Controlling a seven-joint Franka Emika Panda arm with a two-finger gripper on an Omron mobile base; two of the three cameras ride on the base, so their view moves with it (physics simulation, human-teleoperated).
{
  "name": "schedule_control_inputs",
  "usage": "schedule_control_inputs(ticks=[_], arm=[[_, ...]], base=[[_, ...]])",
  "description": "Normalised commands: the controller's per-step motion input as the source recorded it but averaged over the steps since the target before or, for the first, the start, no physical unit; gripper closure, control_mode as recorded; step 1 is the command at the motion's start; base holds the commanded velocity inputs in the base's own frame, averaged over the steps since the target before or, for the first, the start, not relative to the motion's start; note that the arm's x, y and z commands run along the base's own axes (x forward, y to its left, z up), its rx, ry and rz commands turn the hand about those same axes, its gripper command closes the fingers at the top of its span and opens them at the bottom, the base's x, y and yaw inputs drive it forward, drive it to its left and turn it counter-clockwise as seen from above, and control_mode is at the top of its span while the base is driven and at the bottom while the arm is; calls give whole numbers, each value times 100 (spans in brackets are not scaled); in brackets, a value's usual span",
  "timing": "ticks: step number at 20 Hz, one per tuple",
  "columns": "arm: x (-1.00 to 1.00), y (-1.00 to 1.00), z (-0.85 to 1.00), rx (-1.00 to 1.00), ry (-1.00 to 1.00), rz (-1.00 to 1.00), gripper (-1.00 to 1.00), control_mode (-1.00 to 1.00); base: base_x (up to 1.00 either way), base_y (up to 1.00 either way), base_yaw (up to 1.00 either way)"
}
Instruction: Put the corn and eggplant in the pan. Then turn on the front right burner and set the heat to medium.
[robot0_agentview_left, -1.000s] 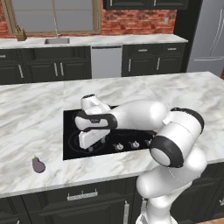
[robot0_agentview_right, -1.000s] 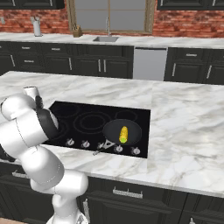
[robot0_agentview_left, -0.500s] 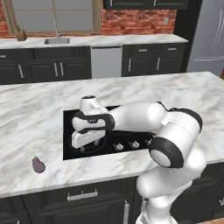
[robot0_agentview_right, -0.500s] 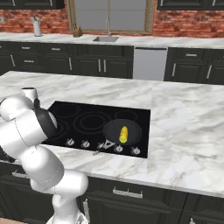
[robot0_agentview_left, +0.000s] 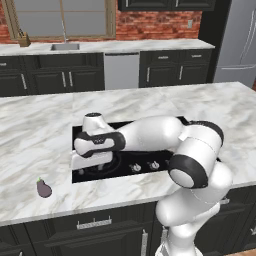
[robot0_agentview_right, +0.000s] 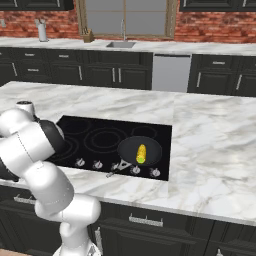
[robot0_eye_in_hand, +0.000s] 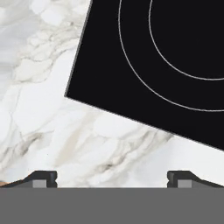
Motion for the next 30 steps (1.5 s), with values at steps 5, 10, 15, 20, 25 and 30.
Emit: schedule_control_inputs(ticks=[5,10,15,20,25,30], arm=[[-19,52,0,0,-1,-10,-100,-100],[-3,41,0,0,-5,-2,-100,-100],[-1,41,0,0,-7,0,-100,-100],[0,55,0,0,-7,1,-100,-100],[0,53,0,0,-3,0,-100,-100],[0,45,0,0,-4,0,-100,-100]], base=[[0,0,0],[0,0,0],[0,0,0],[0,0,0],[0,0,0],[0,0,0]])
